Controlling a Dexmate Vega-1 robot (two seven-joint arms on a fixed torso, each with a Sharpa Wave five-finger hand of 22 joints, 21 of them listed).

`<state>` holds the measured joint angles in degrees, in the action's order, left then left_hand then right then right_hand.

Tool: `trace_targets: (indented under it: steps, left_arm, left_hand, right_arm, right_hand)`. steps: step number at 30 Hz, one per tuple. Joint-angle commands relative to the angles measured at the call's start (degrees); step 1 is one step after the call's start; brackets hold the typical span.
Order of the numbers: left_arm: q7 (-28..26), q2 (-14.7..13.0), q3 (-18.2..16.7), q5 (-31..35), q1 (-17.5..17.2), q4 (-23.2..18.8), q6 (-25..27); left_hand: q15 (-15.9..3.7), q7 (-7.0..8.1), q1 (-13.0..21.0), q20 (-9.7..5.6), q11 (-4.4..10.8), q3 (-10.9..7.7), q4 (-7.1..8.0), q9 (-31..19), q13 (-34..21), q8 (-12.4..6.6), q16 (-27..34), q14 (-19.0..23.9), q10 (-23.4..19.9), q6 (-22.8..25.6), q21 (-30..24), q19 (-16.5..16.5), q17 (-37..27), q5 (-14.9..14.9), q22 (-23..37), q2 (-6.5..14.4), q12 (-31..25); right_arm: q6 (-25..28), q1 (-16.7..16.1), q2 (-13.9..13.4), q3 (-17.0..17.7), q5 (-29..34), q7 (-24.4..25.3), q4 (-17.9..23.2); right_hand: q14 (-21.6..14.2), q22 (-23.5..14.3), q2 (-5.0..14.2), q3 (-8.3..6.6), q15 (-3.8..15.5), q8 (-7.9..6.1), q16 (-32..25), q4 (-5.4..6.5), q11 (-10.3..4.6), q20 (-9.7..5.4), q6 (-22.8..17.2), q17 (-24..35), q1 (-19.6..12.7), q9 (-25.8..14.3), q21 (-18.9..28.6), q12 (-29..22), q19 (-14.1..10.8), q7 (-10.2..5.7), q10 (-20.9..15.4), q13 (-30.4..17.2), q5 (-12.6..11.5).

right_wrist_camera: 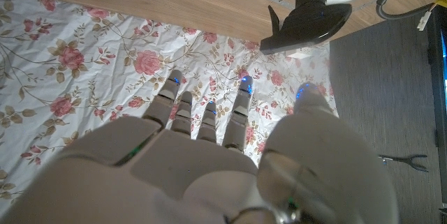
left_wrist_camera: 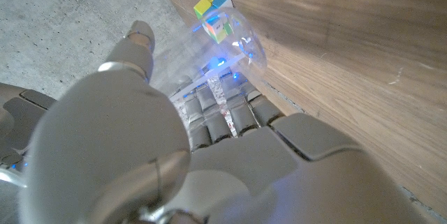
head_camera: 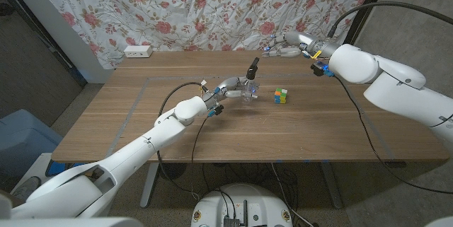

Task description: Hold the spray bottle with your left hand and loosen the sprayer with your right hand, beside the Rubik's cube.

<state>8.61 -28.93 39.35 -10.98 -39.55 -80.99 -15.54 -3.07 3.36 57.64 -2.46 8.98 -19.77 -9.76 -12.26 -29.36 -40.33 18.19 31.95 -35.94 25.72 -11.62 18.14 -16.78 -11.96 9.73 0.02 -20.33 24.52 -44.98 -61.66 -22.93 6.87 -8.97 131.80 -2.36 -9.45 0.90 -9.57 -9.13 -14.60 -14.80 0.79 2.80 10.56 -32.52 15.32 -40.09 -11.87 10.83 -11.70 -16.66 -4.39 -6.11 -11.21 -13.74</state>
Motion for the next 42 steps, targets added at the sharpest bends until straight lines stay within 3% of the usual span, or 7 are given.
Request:
trace_targets:
  steps: [1,11,15,42]
  left_arm:
    - [-2.4,0.6,-0.5,0.1,-0.4,-1.4,1.6]
    - [-4.9,0.6,-0.9,0.8,-0.8,-2.7,2.9]
    - [-5.6,0.8,-0.9,1.1,-0.8,-2.7,3.1]
    - [-8.4,0.5,-1.0,2.3,-2.1,-3.7,3.7]
  left_hand:
    - [-7.27,-0.12,-3.2,-1.81,0.8,-0.27,0.21,0.0,-0.3,-0.5,0.0,0.5,-1.1,0.8,0.1,0.4,0.0,-0.1,0.3,4.1,0.1]
    - [-7.15,-0.18,-3.1,-1.81,0.85,-0.29,0.18,0.0,-0.3,-0.64,0.0,0.5,-1.2,1.1,0.1,0.4,0.0,-0.1,0.3,4.1,0.1]
    - [-7.22,-0.19,-3.2,-1.74,0.82,-0.27,0.23,0.0,-0.4,-0.67,0.0,0.5,-1.3,1.1,0.1,0.4,-0.1,-0.1,0.3,4.2,0.2]
    - [-7.36,-0.12,-3.3,-1.77,0.76,-0.31,0.13,0.0,-0.6,-0.92,-0.1,0.7,-1.6,1.4,0.2,0.5,-0.1,-0.1,0.3,4.1,0.3]
  right_arm:
    - [4.4,0.3,0.6,-1.0,0.6,0.6,1.8]
    - [9.3,0.1,1.0,-0.7,-1.5,1.1,4.2]
    - [12.5,1.6,1.0,-2.4,-1.0,0.7,5.7]
    - [22.0,10.2,5.0,-15.2,5.8,-2.5,6.6]
  right_hand:
    - [-0.1,-0.3,0.13,0.42,-0.74,0.49,0.0,0.47,0.65,0.41,0.3,0.2,1.4,-0.3,0.0,-0.1,0.3,1.16,-0.2,-0.2,0.5]
    - [-0.7,-0.3,-0.24,1.89,-1.81,1.27,0.0,1.67,2.91,1.37,0.6,0.3,6.1,-0.4,0.0,-0.3,0.4,5.9,-0.8,-0.2,1.2]
    - [-1.0,-0.3,-0.47,2.38,-2.28,1.7,0.0,1.94,4.09,1.55,1.1,0.4,7.6,-0.4,0.0,-0.3,0.6,7.34,-0.9,-0.2,1.5]
    - [-1.7,-0.3,-0.88,4.21,-3.31,2.63,0.1,3.4,7.02,1.64,2.3,0.5,13.2,-0.4,-0.2,-0.2,1.3,11.0,-1.1,-0.1,3.0]
